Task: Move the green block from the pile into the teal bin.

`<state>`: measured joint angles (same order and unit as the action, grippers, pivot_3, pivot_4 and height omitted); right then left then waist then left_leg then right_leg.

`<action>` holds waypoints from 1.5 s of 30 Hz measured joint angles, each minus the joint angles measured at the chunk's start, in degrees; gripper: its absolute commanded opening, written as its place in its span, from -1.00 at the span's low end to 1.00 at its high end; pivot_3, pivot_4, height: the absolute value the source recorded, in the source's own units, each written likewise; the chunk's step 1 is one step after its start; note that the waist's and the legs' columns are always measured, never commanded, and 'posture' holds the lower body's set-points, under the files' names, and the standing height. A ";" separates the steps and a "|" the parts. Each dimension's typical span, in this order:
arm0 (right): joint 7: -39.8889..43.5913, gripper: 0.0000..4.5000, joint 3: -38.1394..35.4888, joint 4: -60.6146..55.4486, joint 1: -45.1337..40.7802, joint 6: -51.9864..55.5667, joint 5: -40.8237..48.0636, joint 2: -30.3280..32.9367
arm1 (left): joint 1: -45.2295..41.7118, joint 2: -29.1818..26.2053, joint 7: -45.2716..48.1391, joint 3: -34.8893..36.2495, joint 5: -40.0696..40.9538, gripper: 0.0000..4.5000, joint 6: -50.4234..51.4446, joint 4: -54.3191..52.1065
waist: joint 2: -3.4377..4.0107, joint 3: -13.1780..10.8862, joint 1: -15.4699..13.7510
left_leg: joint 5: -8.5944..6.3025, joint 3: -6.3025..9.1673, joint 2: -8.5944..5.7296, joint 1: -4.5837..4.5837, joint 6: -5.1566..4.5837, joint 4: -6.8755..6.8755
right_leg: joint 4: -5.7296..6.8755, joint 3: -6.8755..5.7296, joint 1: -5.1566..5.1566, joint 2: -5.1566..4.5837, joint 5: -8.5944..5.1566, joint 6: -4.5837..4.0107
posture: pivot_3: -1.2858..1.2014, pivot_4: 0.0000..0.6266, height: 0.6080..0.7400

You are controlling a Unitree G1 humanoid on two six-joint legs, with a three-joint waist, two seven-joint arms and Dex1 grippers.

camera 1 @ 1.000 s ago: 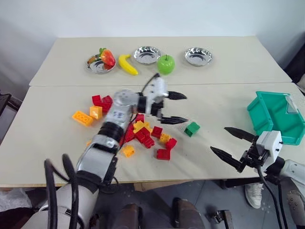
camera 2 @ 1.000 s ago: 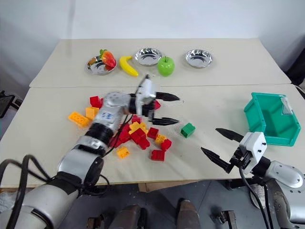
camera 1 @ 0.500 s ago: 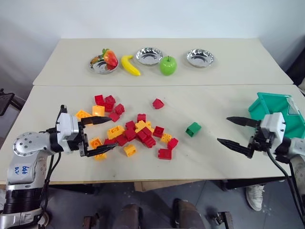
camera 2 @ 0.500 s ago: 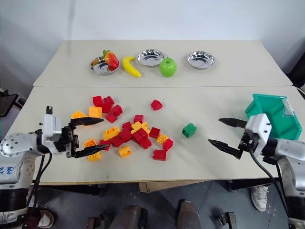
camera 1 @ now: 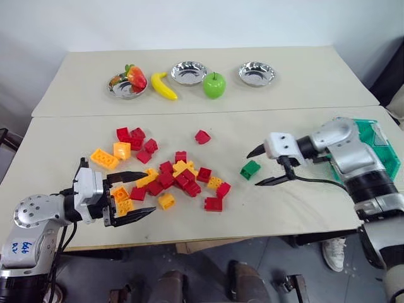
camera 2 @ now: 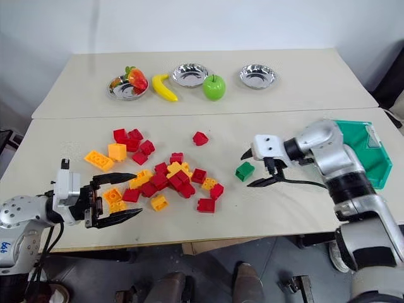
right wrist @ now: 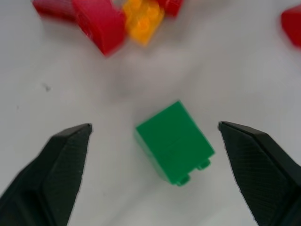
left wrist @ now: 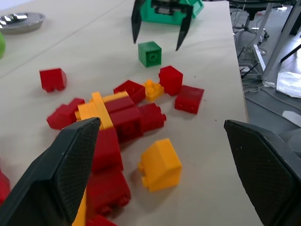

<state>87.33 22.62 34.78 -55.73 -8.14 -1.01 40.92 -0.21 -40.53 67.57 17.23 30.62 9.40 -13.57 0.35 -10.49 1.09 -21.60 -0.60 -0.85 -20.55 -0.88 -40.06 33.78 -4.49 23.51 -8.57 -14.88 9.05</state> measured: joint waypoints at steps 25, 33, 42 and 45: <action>-4.20 -0.35 -20.27 -0.57 14.37 5.96 10.85 5.47 | -0.67 5.29 -6.40 -2.81 3.43 1.00 0.59 -5.64 | 0.21 -0.12 -1.11 | -0.05 0.06 0.02 -0.09 0.08 -0.04 | 0.01 -0.16 -0.03 -0.03 -0.03 -0.06 | 0.03 -0.52 1.00; -24.46 -0.35 -47.63 -19.88 37.22 23.04 18.76 12.64 | -12.65 11.52 -8.71 -10.54 2.86 1.00 0.98 -1.04 | 0.27 -0.09 -1.56 | -0.05 -0.57 0.03 0.00 0.08 -0.12 | 0.08 -0.10 -0.09 0.02 -0.02 -0.05 | 0.03 -0.52 1.00; -39.00 -0.35 -55.63 -17.34 42.53 24.14 16.10 13.74 | -20.20 14.83 -8.57 -16.75 -1.90 1.00 -0.82 7.70 | 0.27 -0.09 -1.04 | -0.03 -0.95 0.09 0.21 0.05 -0.02 | 0.07 0.05 -0.08 0.03 0.02 0.01 | 0.03 -0.52 1.00; -40.92 -0.35 -54.67 -13.69 40.75 23.11 15.47 13.74 | -20.42 14.97 -7.89 -17.33 -2.31 1.00 -1.40 8.45 | 0.27 -0.09 -1.01 | -0.03 -0.96 0.08 0.21 0.03 -0.02 | 0.06 0.07 -0.08 0.02 0.02 0.01 | 0.03 -0.52 1.00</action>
<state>46.40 -32.05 21.09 -14.98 14.97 14.46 54.66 -20.63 -25.57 59.68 -0.10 28.30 8.00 -5.13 0.62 -10.58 0.08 -21.63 -1.56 -0.77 -20.34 -0.85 -40.08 33.84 -4.42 23.43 -8.55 -14.86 9.06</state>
